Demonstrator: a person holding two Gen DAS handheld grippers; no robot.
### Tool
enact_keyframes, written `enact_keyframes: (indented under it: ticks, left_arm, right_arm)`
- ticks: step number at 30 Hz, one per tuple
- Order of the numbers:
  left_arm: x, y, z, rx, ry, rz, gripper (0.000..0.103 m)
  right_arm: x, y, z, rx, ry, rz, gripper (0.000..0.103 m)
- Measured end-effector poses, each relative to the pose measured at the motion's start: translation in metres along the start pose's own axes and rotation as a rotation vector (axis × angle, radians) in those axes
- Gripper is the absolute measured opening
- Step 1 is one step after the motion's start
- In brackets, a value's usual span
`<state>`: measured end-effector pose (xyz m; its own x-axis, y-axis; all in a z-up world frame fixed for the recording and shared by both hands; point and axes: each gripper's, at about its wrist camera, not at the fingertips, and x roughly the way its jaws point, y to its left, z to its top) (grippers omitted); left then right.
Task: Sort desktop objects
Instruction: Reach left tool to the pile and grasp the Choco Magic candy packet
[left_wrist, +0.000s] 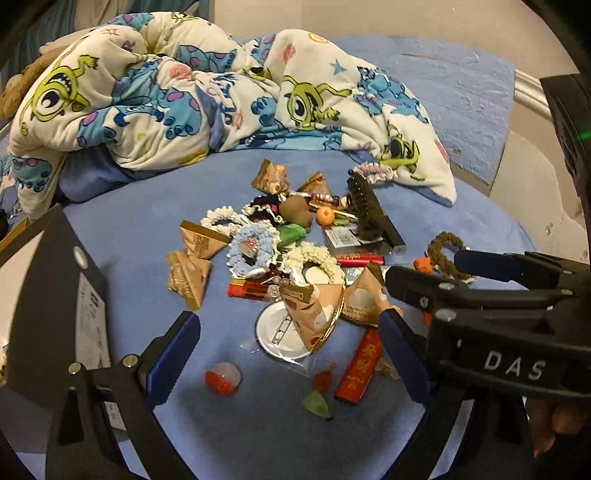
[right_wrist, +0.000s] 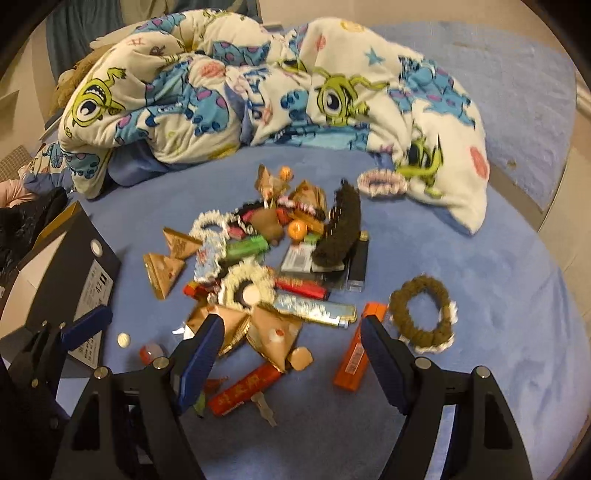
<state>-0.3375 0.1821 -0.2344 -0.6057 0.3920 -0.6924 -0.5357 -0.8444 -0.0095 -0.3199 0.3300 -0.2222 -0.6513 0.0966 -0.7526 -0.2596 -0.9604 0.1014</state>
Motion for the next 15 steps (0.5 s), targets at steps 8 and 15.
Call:
enact_keyframes:
  ticks: [8, 15]
  left_arm:
    - [0.027, 0.003, -0.002, -0.012, 0.037, -0.012, 0.098]
    - [0.047, 0.006, -0.005, -0.016, 0.063, -0.011, 0.098]
  right_arm:
    - [0.026, -0.004, -0.008, 0.008, 0.047, 0.04, 0.078]
    - [0.048, -0.007, -0.007, 0.028, 0.078, 0.049, 0.078]
